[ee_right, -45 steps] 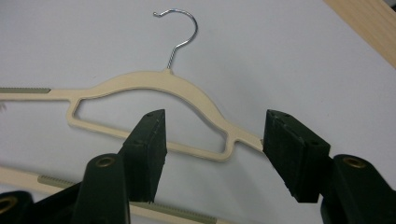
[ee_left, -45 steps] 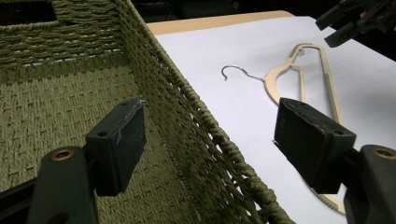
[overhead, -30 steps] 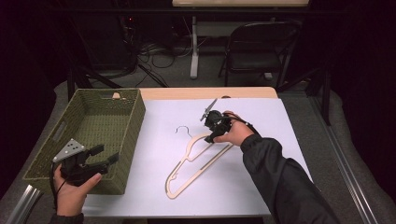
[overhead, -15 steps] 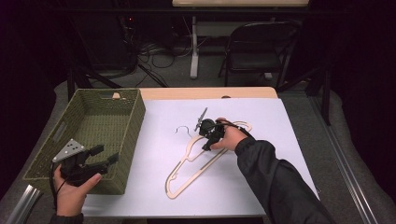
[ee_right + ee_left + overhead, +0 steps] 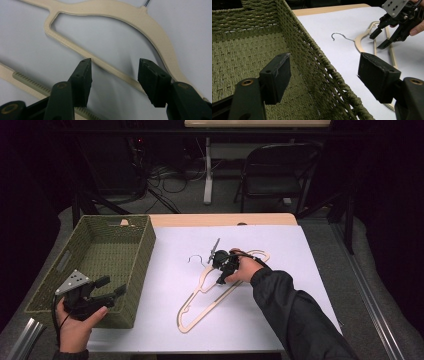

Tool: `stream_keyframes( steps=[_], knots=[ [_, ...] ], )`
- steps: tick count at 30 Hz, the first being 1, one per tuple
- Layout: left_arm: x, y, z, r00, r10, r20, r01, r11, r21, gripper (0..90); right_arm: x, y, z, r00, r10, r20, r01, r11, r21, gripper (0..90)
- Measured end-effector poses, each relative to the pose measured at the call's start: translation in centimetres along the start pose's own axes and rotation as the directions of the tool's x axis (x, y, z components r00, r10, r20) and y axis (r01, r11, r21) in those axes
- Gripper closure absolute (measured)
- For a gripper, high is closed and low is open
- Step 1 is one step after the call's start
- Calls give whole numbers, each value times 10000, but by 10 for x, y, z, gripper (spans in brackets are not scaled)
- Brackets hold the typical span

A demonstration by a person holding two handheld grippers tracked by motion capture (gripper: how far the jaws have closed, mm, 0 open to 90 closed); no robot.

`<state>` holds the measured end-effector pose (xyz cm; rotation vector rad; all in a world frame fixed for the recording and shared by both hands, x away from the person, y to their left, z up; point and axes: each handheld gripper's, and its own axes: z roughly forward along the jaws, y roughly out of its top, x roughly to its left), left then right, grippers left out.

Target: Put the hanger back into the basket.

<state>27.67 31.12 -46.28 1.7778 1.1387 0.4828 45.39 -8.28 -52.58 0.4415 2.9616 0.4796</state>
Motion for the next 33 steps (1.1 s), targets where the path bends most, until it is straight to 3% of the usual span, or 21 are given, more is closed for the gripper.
stream_keyframes(
  steps=[14, 17, 22, 26, 33],
  knots=[
    [0, -1, 1, 10000, 0, -35, 0, 10000, 46, 263, -5, -2, 5, 9987, 98, -492, -104, 9999, -117, 428],
    [0, -1, 1, 10000, 4, -6, -4, 10000, 39, 263, -6, -1, 4, 9963, 109, -856, -95, 9998, 163, 422],
    [0, -1, 2, 10000, 1, -8, -1, 10000, 55, 263, -6, -2, 5, 9972, 38, -745, -33, 10000, 66, 430],
    [0, -1, 2, 10000, 5, -4, -5, 10000, 45, 263, -5, -3, 7, 9981, -282, -553, 284, 9996, 24, 423],
    [0, -1, 4, 10000, -5, -3, 5, 10000, 79, 264, -6, -3, 7, 9983, -167, -555, 174, 9998, 112, 406]
  ],
)
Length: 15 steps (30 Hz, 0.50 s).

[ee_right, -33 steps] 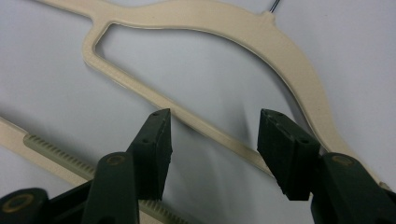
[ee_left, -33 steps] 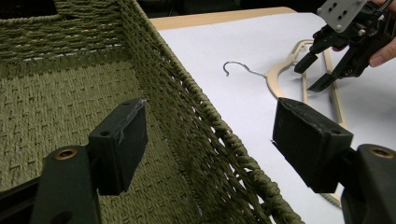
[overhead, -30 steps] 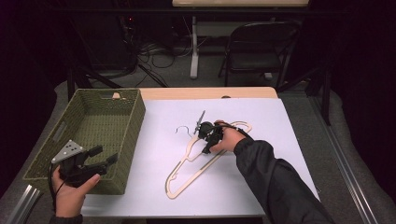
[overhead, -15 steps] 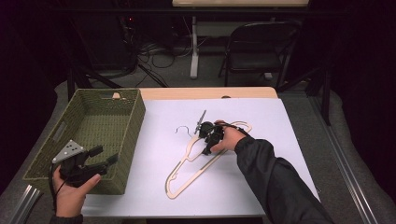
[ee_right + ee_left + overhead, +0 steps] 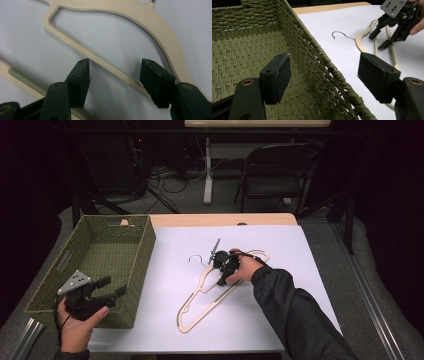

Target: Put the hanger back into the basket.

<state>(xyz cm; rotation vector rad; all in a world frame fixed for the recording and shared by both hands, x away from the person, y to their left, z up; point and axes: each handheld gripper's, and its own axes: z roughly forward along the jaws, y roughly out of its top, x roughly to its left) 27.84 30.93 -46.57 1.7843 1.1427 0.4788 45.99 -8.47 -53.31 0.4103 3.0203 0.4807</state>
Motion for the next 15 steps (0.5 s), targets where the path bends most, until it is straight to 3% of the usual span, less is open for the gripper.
stream_keyframes(
  steps=[9, 15],
  knots=[
    [1, 0, 0, 10000, -21, -14, 21, 10000, 15, 265, -1, 2, 1, 9998, 134, -125, -133, 9999, 96, 427],
    [1, 0, -1, 10000, -34, -46, 34, 10000, 29, 267, -1, 6, 0, 9999, 19, -114, -14, 9990, 445, 503]
  ],
)
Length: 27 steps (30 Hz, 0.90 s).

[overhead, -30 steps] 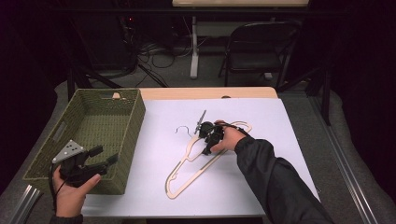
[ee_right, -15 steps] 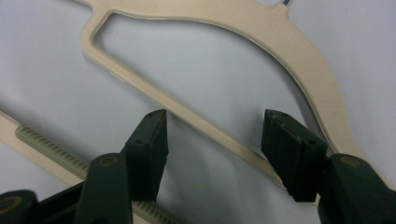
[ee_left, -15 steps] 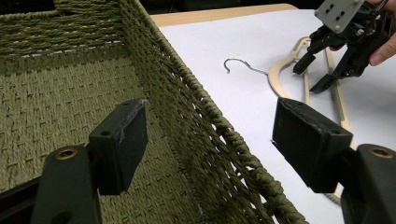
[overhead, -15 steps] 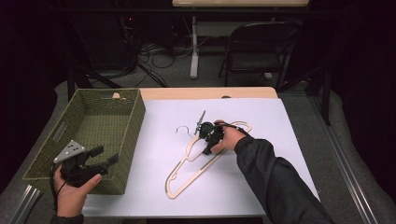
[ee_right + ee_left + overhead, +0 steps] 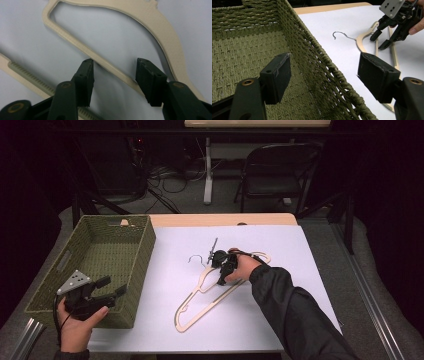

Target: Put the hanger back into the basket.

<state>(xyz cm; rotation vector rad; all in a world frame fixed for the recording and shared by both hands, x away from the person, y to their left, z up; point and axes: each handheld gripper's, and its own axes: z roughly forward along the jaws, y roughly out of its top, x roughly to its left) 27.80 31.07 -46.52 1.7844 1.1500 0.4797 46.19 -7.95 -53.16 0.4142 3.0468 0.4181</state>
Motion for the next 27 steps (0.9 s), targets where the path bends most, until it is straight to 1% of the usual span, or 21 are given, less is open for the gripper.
stream_keyframes(
  steps=[1, 2, 3, 4, 5, 6, 10, 11, 12, 13, 15, 18, 20, 21, 27],
  knots=[
    [0, 0, 0, 10000, -8, -10, 8, 10000, -18, 268, 2, 2, 0, 10000, -10, 20, 9, 9998, 175, 559],
    [0, 0, 0, 10000, -8, -10, 8, 10000, -18, 268, 2, 2, 0, 10000, -10, 20, 9, 9998, 175, 559],
    [1, 0, 0, 10000, -2, -4, 2, 10000, -31, 268, 4, 3, -1, 10000, -15, -50, 17, 9992, 393, 628],
    [1, 0, -1, 10000, -12, -9, 11, 10000, -37, 268, 4, 3, -1, 10000, -15, -50, 17, 9992, 393, 628],
    [1, 0, -1, 10000, -18, -12, 18, 10000, -47, 270, 6, 2, -3, 9999, -101, -94, 106, 9982, 598, 695],
    [1, 0, -1, 10000, -30, -13, 30, 10000, -74, 270, 6, 2, -3, 9999, -101, -94, 106, 9982, 598, 695],
    [1, 0, -1, 10000, -26, -13, 26, 10000, -65, 272, 6, -2, -4, 9984, -436, -366, 467, 9950, 883, 814],
    [1, 0, -1, 10000, -26, -17, 25, 10000, -66, 272, 7, -3, -5, 9981, -415, -457, 459, 9940, 996, 841],
    [1, 0, -1, 10000, -27, -20, 26, 10000, -69, 272, 8, -4, -5, 9976, -427, -543, 486, 9925, 1126, 850],
    [0, 0, -1, 10000, -28, -17, 28, 10000, -73, 272, 8, -4, -5, 9982, -131, -587, 200, 9929, 1175, 850],
    [0, 0, -1, 10000, -6, -28, 6, 10000, -53, 273, 6, -6, -6, 9974, -127, -703, 209, 9929, 1171, 851],
    [0, 0, 0, 10000, 6, 4, -6, 10000, -55, 274, 7, -6, -6, 9975, -137, -698, 222, 9923, 1222, 851],
    [0, 0, 0, 10000, 9, 18, -9, 10000, -52, 274, 6, -5, -8, 9971, -164, -743, 273, 9886, 1480, 851],
    [0, 0, 0, 10000, 10, 20, -10, 10000, -54, 276, 7, -6, -7, 9974, -143, -701, 230, 9918, 1258, 851],
    [-1, 0, 0, 10000, 2, 34, -2, 10000, -48, 278, 8, -7, -7, 9977, -190, -653, 268, 9925, 1193, 851]
  ],
)
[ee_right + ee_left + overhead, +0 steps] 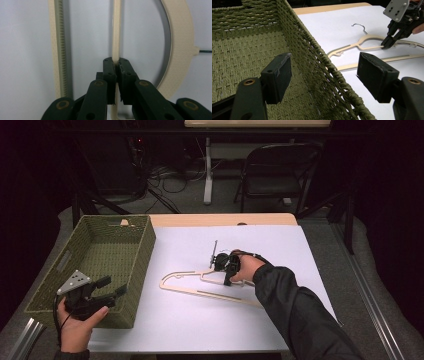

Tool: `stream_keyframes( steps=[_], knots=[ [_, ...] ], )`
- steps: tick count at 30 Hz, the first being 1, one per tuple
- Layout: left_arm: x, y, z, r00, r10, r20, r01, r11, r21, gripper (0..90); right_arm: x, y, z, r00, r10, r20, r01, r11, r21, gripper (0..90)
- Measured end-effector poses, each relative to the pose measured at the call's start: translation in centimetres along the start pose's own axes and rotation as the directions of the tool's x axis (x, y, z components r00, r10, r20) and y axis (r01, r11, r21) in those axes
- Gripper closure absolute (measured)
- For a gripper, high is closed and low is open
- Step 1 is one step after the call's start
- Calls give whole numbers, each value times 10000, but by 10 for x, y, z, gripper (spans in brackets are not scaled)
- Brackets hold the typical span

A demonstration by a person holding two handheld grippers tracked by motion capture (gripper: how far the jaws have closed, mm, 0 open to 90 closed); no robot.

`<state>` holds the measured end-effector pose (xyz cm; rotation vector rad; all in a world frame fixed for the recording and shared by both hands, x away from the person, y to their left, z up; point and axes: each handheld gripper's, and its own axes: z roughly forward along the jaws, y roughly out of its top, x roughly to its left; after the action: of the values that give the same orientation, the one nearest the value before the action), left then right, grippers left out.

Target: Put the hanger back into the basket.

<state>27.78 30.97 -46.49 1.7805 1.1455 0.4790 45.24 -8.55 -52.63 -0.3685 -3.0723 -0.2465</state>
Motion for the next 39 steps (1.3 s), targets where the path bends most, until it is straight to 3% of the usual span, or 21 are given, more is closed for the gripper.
stream_keyframes(
  steps=[10, 15, 18, 21, 24, 25, 28, 29, 30, 34, 36, 38, 39],
  knots=[
    [-6, 0, 4, 9997, 157, 175, -158, 9999, 57, 296, 5, -1, -2, 9995, -288, 135, 288, 9996, -3, 852],
    [-19, 2, 12, 9978, 405, 520, -414, 9990, 166, 296, 18, -5, -5, 9933, -975, 615, 984, 9951, -112, 853],
    [-30, 6, 18, 9945, 620, 839, -638, 9978, 189, 300, 32, -11, -10, 9826, -1498, 1097, 1527, 9881, -178, 853],
    [-42, 11, 24, 9882, 902, 1237, -936, 9954, 219, 312, 40, -14, -14, 9764, -1774, 1234, 1823, 9828, -296, 853],
    [-50, 16, 30, 9816, 1019, 1614, -1092, 9934, 365, 312, 57, -20, -24, 9605, -2203, 1699, 2320, 9713, -519, 853],
    [-53, 17, 33, 9792, 1013, 1759, -1109, 9928, 458, 312, 57, -20, -24, 9605, -2203, 1699, 2320, 9713, -519, 853],
    [-58, 23, 40, 9733, 1036, 2050, -1184, 9911, 612, 313, 72, -23, -33, 9410, -2644, 2110, 2830, 9571, -627, 853],
    [-60, 25, 42, 9721, 1057, 2094, -1222, 9902, 677, 313, 72, -23, -33, 9410, -2644, 2110, 2830, 9571, -627, 853],
    [-61, 28, 45, 9696, 1076, 2199, -1264, 9893, 733, 316, 79, -24, -38, 9337, -2775, 2264, 2986, 9522, -644, 853],
    [-67, 38, 60, 9574, 1075, 2679, -1402, 9844, 1060, 317, 88, -24, -44, 9245, -2973, 2384, 3215, 9444, -688, 853],
    [-70, 43, 69, 9493, 984, 2986, -1415, 9818, 1265, 325, 94, -24, -47, 9143, -3172, 2520, 3438, 9366, -684, 853],
    [-73, 46, 78, 9398, 953, 3282, -1478, 9793, 1386, 327, 95, -23, -48, 9140, -3207, 2484, 3453, 9364, -617, 853],
    [-77, 48, 88, 9249, 1020, 3663, -1666, 9747, 1492, 362, 98, -23, -49, 9075, -3319, 2575, 3583, 9316, -616, 853]
  ],
)
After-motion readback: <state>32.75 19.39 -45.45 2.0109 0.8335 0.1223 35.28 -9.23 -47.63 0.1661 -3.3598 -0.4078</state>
